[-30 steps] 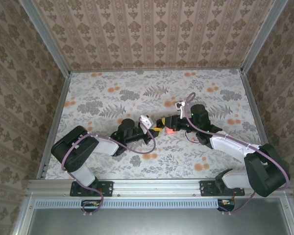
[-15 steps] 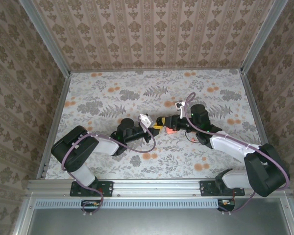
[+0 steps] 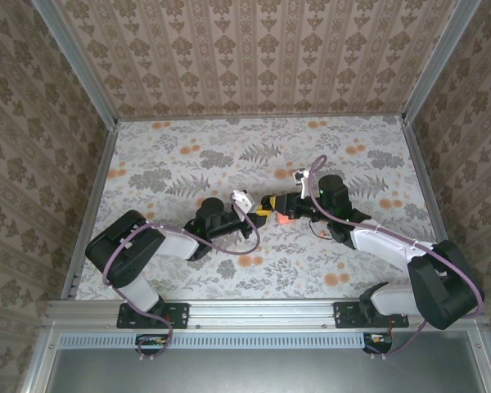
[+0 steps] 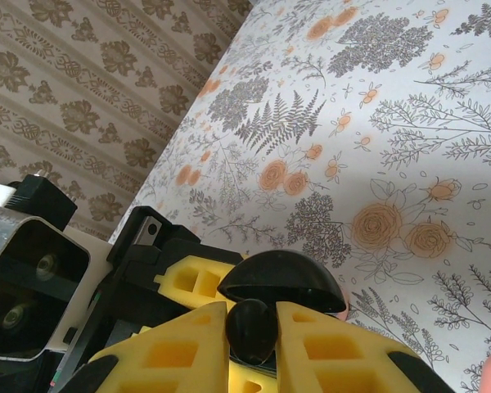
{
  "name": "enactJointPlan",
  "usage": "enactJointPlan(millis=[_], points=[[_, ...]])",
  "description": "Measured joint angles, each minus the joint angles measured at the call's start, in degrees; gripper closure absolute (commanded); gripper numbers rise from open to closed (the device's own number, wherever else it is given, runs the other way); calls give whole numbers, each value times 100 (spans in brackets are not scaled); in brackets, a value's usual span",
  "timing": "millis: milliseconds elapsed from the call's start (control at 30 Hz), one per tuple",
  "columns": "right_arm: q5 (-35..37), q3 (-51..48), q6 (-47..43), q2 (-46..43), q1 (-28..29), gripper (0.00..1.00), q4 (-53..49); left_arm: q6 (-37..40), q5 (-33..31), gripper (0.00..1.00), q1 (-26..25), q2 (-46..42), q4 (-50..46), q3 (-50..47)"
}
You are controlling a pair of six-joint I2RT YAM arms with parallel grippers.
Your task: Insert wireless bluetooth earbuds into charging case
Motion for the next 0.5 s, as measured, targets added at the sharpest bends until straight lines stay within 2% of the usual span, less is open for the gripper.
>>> enactJointPlan(millis=[267, 500], points=[[7, -79, -37, -46, 0, 77, -2, -2, 2, 87, 0, 0, 20, 0], [7, -105, -96, -50, 0, 66, -15, -2, 0, 87, 7, 0, 46, 0]])
